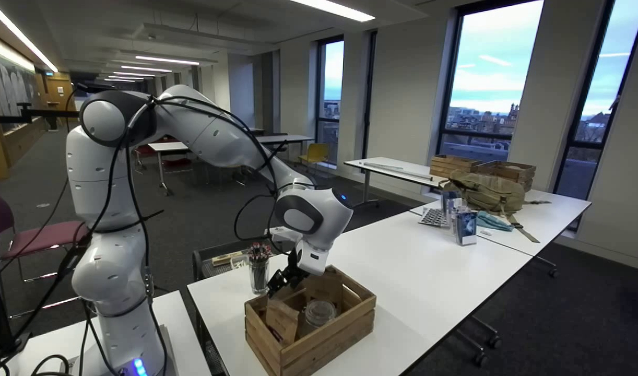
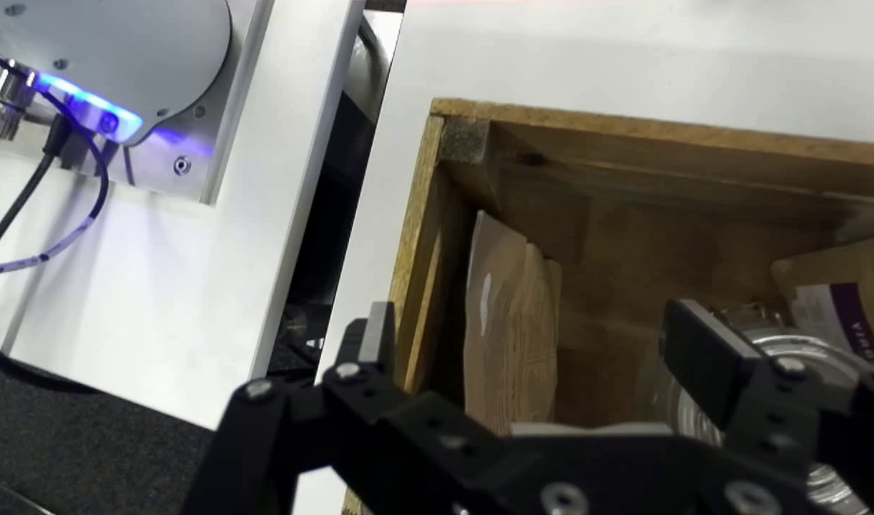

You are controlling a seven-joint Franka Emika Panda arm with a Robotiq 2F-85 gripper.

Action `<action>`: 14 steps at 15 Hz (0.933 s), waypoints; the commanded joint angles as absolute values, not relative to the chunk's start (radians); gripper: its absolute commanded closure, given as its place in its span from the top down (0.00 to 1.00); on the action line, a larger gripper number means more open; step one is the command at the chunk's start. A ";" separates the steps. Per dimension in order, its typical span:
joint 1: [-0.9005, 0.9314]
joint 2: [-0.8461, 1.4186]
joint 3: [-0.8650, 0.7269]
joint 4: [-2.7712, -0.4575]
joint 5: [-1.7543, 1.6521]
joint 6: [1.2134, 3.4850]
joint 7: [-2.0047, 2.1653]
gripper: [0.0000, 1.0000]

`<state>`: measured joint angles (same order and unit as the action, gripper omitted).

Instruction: Remove two brown packets from the box

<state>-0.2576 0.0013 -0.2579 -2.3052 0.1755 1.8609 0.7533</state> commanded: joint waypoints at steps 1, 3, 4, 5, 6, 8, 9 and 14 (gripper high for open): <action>-0.275 -0.028 -0.276 -2.363 0.105 1.963 0.702 1.00; -0.280 -0.032 -0.285 -2.380 0.076 2.030 0.677 1.00; -0.280 -0.037 -0.289 -2.388 0.059 2.068 0.657 0.75; -0.279 -0.042 -0.292 -2.392 0.053 2.103 0.651 0.72; -0.279 -0.044 -0.293 -2.397 0.055 2.136 0.641 0.67; -0.277 -0.053 -0.292 -2.400 0.074 2.182 0.612 0.51; -0.277 -0.056 -0.292 -2.399 0.087 2.194 0.597 0.44; -0.274 -0.079 -0.286 -2.393 0.108 2.183 0.550 0.05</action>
